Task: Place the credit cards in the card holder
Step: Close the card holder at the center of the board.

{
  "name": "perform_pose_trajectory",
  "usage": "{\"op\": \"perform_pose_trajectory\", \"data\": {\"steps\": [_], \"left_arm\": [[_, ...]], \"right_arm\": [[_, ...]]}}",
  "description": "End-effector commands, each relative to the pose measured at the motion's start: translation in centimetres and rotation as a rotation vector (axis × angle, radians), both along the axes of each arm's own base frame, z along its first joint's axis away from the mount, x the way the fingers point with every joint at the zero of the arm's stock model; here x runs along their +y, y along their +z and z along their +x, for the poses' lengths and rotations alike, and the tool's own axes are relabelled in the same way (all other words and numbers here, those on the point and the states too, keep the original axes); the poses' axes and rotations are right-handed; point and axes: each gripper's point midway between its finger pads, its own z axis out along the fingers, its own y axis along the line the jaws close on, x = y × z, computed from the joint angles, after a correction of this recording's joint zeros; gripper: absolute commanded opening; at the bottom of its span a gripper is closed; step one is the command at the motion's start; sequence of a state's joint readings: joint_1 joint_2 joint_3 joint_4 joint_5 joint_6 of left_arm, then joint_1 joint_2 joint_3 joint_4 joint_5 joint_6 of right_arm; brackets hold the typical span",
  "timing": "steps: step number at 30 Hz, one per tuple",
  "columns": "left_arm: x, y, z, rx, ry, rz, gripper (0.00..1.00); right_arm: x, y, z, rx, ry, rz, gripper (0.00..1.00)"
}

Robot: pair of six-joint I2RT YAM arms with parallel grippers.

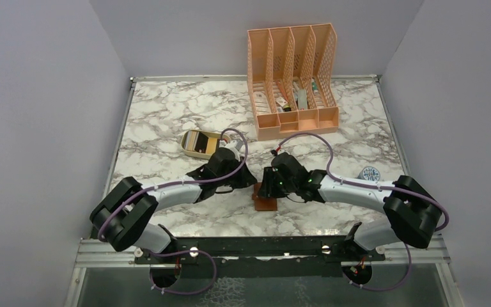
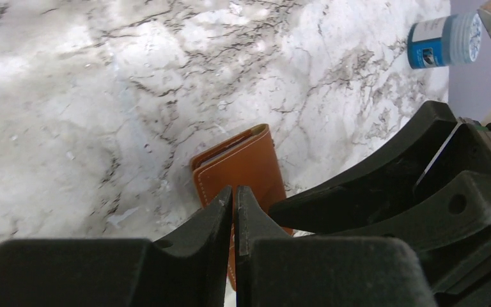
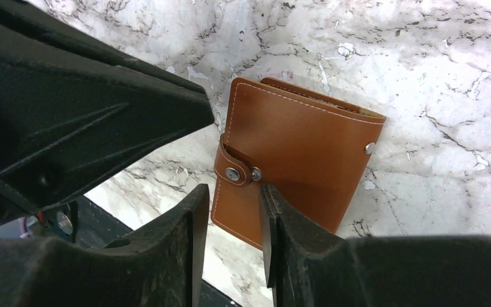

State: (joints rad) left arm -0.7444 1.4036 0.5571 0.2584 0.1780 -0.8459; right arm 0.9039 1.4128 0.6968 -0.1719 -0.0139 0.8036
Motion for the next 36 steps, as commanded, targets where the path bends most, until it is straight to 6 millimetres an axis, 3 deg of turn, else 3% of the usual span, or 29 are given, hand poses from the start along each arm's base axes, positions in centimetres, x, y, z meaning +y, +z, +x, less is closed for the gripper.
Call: {"op": "perform_pose_trajectory", "data": {"steps": [1, 12, 25, 36], "left_arm": [[-1.9, 0.9, 0.2, -0.031, -0.079, -0.062, 0.09], [-0.5, -2.7, -0.8, 0.028, -0.063, 0.007, 0.08], [0.0, -3.6, -1.4, 0.052, -0.059, 0.019, 0.07], [0.3, -2.6, -1.6, 0.040, -0.050, -0.001, 0.08]], "right_arm": [[1.1, 0.3, -0.2, 0.020, 0.013, 0.042, 0.38], [0.6, -1.9, 0.0, 0.064, -0.010, -0.056, 0.40], [0.3, -4.0, -0.3, 0.075, -0.004, -0.200, 0.26], [0.0, -3.5, 0.1, 0.034, -0.030, -0.226, 0.12]]}}
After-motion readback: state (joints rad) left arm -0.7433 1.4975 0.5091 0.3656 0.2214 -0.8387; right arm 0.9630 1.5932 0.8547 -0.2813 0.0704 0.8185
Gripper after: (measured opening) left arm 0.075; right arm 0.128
